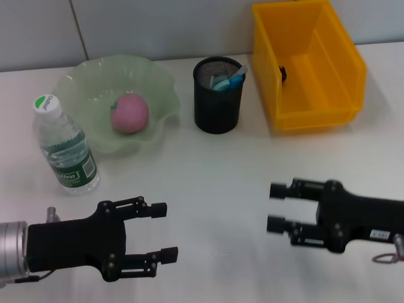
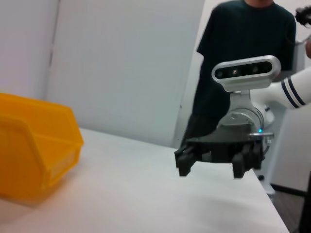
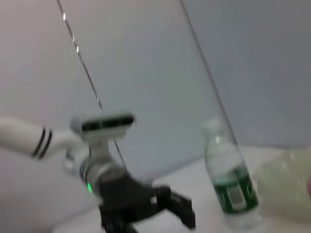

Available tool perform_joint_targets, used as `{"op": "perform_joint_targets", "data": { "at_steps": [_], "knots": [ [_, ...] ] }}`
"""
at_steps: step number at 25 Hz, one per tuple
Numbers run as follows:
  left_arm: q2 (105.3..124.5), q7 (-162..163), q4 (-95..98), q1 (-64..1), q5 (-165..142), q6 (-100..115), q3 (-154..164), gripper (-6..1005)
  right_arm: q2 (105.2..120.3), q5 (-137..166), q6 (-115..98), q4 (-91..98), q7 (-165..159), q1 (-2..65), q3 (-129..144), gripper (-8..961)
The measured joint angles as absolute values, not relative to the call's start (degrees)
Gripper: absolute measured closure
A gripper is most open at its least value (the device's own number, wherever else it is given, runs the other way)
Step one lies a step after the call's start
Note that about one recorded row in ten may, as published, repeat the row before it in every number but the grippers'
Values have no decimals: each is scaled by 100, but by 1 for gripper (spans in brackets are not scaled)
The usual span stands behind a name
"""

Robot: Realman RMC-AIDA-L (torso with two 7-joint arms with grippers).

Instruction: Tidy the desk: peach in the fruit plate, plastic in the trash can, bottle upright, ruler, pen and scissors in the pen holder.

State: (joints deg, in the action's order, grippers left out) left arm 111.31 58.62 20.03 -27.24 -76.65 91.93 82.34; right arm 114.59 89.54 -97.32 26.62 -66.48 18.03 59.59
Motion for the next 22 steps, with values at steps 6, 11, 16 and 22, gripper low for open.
{"op": "perform_joint_targets", "data": {
  "at_steps": [6,11,16,22],
  "knots": [
    [11110,6025,2069,-2852,-8022,9214,7948,214,11427,9151,-9566,2676,-6295,1833,5952,286],
    [11101,6087,2068,-2860,-8138,9233,7742,214,11507,9174,-9381,2660,-5707,1834,5817,286],
    [11081,6103,2071,-2830,-8149,9275,7674,214,11553,9181,-9331,2662,-5639,1905,5811,286],
    [11065,6079,2082,-2824,-8159,9300,7668,214,11555,9185,-9324,2662,-5629,1952,5809,286]
  ]
}}
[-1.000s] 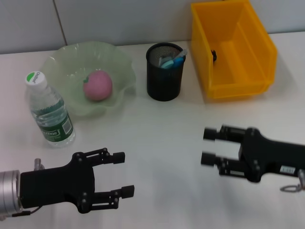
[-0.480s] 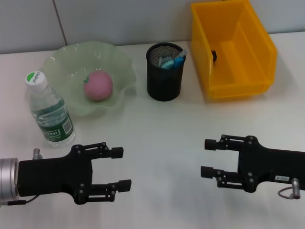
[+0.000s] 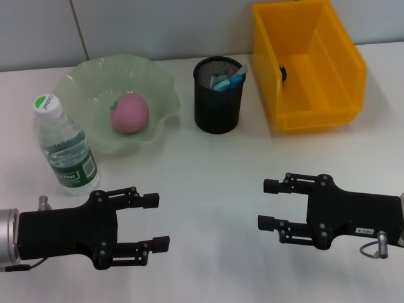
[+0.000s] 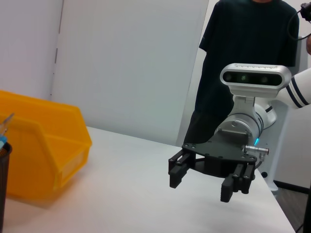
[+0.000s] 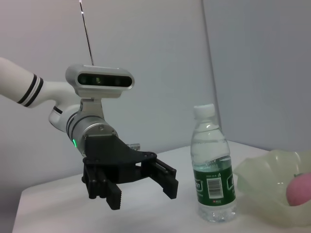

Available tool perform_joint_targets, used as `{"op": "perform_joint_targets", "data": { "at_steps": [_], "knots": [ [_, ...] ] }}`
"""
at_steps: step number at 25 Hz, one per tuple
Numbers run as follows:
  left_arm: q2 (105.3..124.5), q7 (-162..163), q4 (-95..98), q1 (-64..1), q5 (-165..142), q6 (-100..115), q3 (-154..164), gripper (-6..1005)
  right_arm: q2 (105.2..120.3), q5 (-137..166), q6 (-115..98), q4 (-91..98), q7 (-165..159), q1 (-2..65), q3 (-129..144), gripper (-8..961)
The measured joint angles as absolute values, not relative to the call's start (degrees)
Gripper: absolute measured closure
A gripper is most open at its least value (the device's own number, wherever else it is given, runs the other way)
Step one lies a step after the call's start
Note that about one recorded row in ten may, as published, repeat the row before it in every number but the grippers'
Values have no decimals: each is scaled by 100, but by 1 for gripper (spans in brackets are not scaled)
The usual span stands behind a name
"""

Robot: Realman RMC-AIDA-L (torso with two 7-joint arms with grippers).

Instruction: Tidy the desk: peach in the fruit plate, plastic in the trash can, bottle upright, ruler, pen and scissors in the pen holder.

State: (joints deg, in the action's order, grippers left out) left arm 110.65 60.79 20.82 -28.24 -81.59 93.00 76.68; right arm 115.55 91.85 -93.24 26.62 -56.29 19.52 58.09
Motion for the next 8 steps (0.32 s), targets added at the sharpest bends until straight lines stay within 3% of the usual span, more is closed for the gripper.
{"op": "perform_joint_targets", "data": {
  "at_steps": [8],
  "knots": [
    [11084,6043,2083,-2823,-8166,9310,7656,214,11540,9184,-9320,2659,-5624,1961,5809,286]
  ]
}}
